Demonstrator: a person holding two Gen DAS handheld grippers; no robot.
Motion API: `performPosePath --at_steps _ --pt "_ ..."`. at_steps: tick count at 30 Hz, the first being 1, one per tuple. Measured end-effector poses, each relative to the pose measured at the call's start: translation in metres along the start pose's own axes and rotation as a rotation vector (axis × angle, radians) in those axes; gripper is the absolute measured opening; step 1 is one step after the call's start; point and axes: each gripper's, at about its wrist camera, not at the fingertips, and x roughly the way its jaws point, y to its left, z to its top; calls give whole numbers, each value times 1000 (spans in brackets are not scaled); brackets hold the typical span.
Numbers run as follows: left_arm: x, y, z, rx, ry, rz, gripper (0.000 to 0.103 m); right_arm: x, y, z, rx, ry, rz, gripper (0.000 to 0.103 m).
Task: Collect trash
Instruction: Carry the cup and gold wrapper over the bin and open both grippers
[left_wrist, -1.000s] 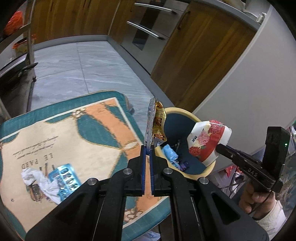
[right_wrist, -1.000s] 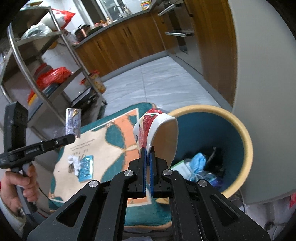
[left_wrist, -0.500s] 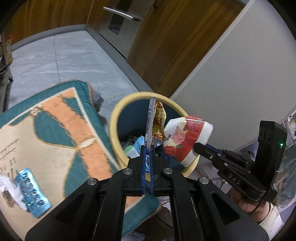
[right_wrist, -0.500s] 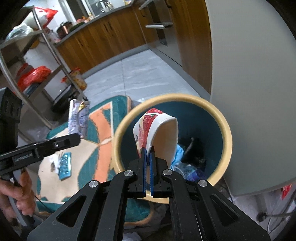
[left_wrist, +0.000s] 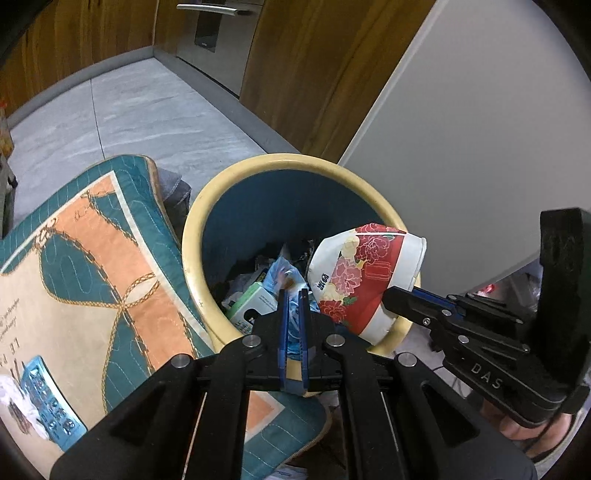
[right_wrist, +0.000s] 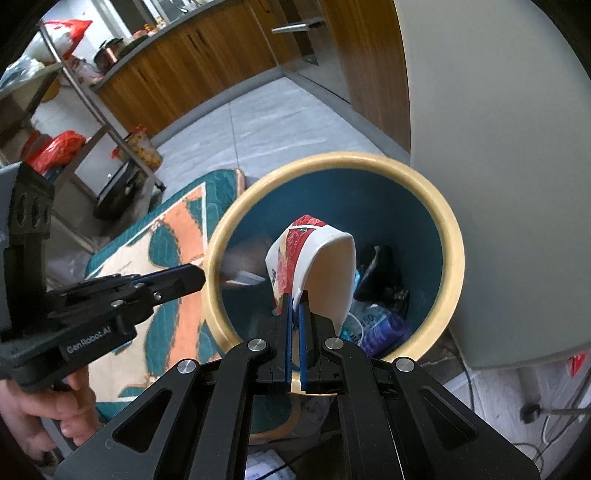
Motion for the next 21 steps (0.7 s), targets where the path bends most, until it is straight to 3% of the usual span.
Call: performPosePath --at_steps 9,12,16,21 --pt "-1 2 -1 2 3 2 10 1 -3 -1 8 6 -7 4" --pt "-7 4 -3 1 -7 7 28 2 -2 0 6 10 -8 7" --pt "-15 10 -6 -1 -23 22 50 3 -3 2 15 10 -11 24" --pt "-24 22 -11 -12 -32 39 54 2 -3 2 23 2 2 27"
